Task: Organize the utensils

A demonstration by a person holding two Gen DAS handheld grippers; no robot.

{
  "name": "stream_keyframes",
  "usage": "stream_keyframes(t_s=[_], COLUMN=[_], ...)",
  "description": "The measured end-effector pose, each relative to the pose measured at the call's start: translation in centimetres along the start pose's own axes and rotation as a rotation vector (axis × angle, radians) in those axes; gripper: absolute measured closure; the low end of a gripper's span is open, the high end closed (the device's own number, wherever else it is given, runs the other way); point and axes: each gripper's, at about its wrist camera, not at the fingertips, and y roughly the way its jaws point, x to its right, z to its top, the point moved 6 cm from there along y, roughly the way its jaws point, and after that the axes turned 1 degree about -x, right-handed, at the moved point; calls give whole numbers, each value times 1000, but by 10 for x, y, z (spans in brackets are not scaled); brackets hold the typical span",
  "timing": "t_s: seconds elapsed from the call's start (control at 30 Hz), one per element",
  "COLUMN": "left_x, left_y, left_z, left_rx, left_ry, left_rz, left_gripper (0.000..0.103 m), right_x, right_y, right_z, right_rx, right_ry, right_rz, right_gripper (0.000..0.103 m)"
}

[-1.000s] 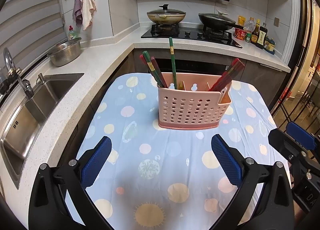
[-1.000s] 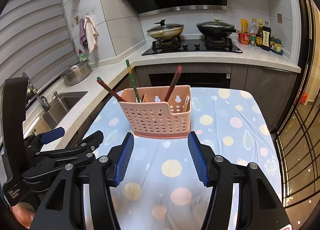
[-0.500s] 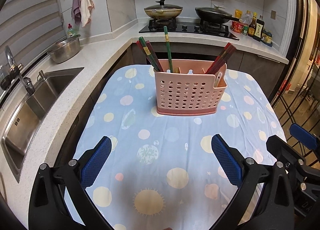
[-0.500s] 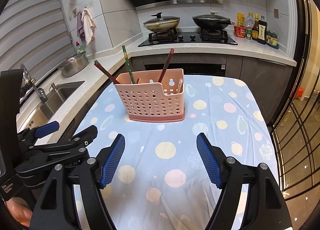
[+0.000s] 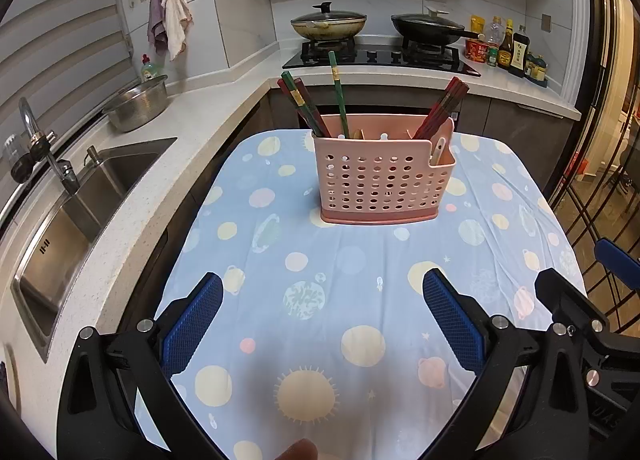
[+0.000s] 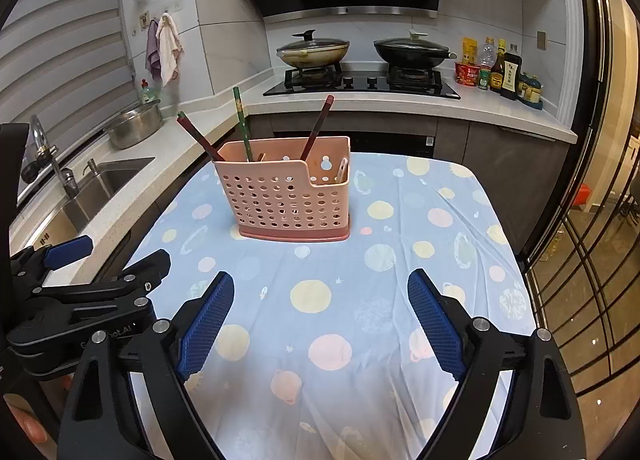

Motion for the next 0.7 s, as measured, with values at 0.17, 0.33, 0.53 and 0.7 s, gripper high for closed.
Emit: stream_keyframes(t_s=[0.17, 0.33, 0.53, 0.7], left_x=[-1, -3, -4, -5], left_y=[-4, -6, -6, -6], left_z=[1, 1, -2, -5], left_rx=[13, 20, 13, 8], left_ry=[0, -5, -9, -12], left_rz=[16, 11, 23, 40], left_gripper=[7, 7, 7, 7], right_x=[1, 2, 1, 1], right_y=[-1, -4, -3, -3], right_z=[-1, -2, -4, -6], right_rx=[7, 15, 12, 10], right_ry=[9, 15, 21, 24], right_rz=[-11, -12, -12, -13], right_gripper=[5, 7, 7, 7])
